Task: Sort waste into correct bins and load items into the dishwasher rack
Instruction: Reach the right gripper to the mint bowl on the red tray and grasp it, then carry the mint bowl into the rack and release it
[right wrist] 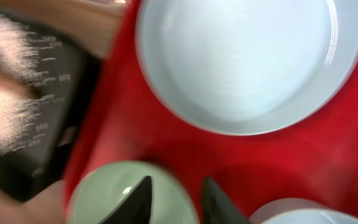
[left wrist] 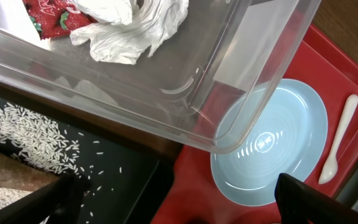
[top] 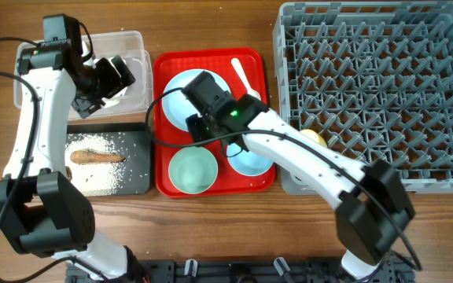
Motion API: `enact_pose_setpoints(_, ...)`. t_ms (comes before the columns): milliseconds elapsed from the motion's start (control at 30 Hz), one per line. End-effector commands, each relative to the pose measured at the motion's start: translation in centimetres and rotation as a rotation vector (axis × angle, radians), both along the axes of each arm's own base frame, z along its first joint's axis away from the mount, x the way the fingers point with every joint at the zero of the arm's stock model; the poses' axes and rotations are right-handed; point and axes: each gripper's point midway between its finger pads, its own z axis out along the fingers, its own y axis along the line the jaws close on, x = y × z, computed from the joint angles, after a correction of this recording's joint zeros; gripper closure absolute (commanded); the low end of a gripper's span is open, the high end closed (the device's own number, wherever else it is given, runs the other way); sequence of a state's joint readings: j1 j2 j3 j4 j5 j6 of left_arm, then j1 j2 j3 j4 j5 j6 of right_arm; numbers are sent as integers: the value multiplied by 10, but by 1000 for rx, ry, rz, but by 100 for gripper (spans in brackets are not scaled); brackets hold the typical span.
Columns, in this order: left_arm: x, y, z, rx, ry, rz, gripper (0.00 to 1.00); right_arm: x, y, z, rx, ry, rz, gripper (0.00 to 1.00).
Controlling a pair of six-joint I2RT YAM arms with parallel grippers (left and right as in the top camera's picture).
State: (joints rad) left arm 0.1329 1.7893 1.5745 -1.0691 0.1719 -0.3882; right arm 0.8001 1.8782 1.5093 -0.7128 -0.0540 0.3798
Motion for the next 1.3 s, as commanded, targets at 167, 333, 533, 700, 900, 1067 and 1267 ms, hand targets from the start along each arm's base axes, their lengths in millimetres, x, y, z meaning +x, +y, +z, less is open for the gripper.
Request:
enact_pose_setpoints(167, -1, 3, 1, 6, -1, 18, 0, -71, 31, -15, 38, 115, 184, 96)
enact_pose_setpoints(333, -1, 3, 1, 6, -1, 19, 0, -96, 51, -41, 51, 54, 320, 91)
enact_pose_setpoints(533, -1, 3, 1, 6, -1, 18, 0, -112, 64, -61, 72, -37, 426, 62)
enact_pose_setpoints(700, -1, 3, 1, 6, -1, 18, 0, -115, 59, -88, 34, -20, 450, 63)
enact_pose_setpoints(900, -1, 3, 1, 6, -1, 19, 0, -114, 58, -95, 23, -13, 446, 96)
enact_pose_setpoints(1067, -1, 3, 1, 6, -1, 18, 0, -103, 73, -34, 135, -111, 430, 96)
enact_pose_setpoints(1267, -1, 3, 1, 6, -1, 19, 0, -55, -4, 133, 397, -326, 297, 96)
